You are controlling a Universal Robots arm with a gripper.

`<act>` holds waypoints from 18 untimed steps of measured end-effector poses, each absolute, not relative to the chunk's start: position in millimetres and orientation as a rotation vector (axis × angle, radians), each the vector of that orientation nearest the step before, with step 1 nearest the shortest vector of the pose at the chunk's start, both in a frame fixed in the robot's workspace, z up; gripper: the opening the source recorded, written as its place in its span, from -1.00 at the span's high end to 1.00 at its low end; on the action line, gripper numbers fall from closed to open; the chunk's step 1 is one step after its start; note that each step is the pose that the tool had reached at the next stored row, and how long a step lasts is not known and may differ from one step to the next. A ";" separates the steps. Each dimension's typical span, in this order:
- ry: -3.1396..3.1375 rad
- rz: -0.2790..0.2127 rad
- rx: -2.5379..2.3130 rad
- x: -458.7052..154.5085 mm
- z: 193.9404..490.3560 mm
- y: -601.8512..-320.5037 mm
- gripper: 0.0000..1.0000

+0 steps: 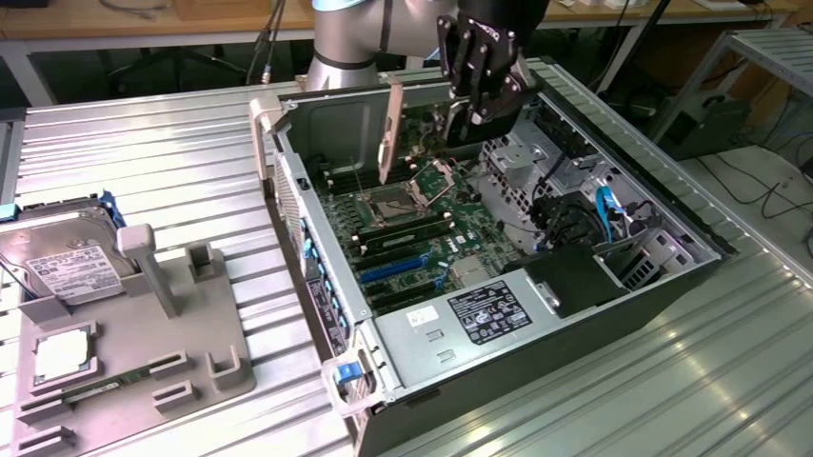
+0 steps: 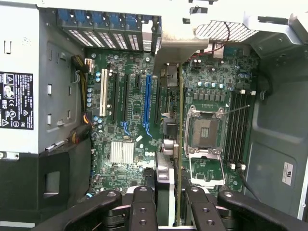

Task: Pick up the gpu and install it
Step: 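Insert the gpu into the slot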

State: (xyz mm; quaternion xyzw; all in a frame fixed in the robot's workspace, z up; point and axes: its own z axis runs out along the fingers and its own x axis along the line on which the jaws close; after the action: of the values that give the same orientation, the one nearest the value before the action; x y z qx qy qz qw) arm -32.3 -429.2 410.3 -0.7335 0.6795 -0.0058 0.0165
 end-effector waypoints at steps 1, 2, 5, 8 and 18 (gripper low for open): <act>2.112 -0.019 -2.280 -32.4 409.7 -429.7 0.43; 2.112 -0.020 -2.279 -32.4 409.0 -430.0 0.43; 2.111 -0.022 -2.279 -32.3 407.3 -430.4 0.43; 2.111 -0.022 -2.279 -32.3 403.1 -431.1 0.43; 2.114 -0.025 -2.282 -34.1 385.4 -440.0 0.43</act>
State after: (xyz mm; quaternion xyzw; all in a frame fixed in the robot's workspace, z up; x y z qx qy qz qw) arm -34.1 -440.0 385.4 -0.7335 0.6795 -0.0079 0.0154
